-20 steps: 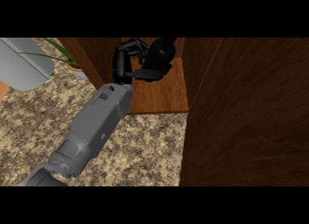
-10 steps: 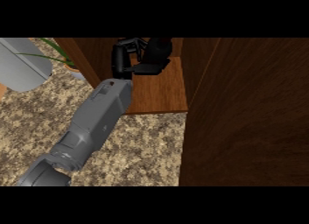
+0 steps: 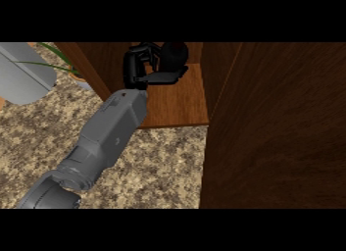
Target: Pick up the wine, place it into the cabinet and close the cabinet
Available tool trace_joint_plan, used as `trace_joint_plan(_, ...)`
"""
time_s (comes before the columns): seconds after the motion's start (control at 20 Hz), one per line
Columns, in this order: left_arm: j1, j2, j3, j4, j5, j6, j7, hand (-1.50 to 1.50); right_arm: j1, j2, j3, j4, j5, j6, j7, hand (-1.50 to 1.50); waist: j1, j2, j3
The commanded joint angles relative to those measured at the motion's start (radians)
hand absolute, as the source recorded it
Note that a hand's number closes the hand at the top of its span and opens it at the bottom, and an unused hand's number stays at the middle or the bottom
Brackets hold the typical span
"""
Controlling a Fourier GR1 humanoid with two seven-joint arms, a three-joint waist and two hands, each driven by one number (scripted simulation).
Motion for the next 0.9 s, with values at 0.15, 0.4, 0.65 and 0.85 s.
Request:
trace_joint_plan(0.15, 0.004, 0.049, 0.03, 0.06, -0.002, -0.03, -0.03, 1.5, -0.017, -0.001, -0.021, -0.043, -0.046, -0.012, 0.021, -1.5, 0.001, 0.008, -0.004)
trace_joint_plan(0.4, -0.035, 0.014, 0.023, 0.091, -0.021, 0.054, -0.007, -1.5, -0.001, 0.0, -0.01, -0.029, -0.043, 0.008, -0.008, -1.5, -0.001, 0.007, -0.003)
trace_joint_plan(0.65, 0.006, 0.001, 0.008, 0.109, -0.042, 0.071, -0.044, -1.5, -0.058, -0.018, -0.022, -0.043, -0.05, -0.017, 0.073, -1.5, 0.002, 0.006, -0.004)
trace_joint_plan(0.85, 0.016, 0.032, -0.003, 0.134, -0.067, 0.072, -0.037, -1.5, 0.0, -0.004, -0.015, -0.038, -0.049, 0.004, 0.01, -1.5, -0.007, 0.01, -0.003)
